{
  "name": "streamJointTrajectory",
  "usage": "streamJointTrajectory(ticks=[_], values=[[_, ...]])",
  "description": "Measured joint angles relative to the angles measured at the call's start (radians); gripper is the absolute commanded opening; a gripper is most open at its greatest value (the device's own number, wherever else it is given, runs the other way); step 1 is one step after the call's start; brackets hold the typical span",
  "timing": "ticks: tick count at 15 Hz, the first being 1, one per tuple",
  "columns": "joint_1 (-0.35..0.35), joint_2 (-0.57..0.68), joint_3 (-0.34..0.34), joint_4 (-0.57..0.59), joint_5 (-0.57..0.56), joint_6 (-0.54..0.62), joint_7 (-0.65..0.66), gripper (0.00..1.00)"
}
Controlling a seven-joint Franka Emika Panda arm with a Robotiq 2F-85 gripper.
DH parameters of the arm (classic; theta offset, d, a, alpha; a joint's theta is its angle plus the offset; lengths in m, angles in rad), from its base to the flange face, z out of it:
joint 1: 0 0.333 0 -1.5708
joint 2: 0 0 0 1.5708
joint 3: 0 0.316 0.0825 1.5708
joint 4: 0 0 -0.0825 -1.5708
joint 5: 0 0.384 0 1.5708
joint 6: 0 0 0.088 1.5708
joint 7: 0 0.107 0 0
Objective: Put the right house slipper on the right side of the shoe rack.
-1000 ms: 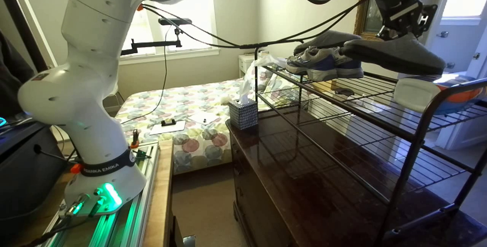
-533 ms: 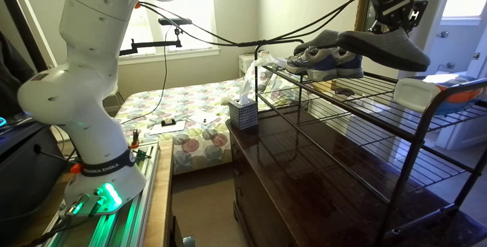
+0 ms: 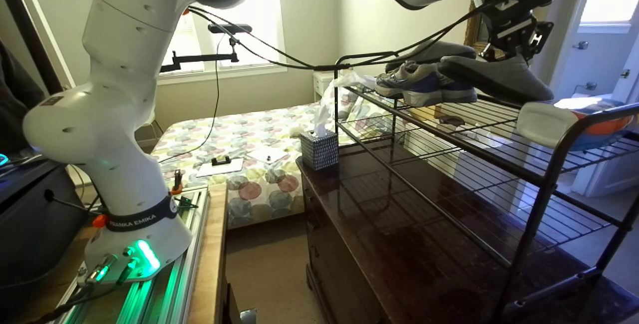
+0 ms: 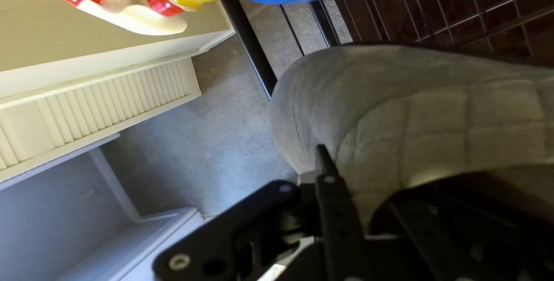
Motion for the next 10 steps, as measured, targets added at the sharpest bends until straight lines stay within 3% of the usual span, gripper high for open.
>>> streamJointTrajectory(ticks=[2, 6, 10], values=[[-0.002, 0.010, 0.001, 0.000, 0.003, 0.005, 0.000, 0.37], [-0.002, 0.011, -0.009, 0.004, -0.003, 0.005, 0.000, 0.64], [0.026, 0.002, -0.081, 0.022, -0.115, -0.050, 0.020, 0.93]])
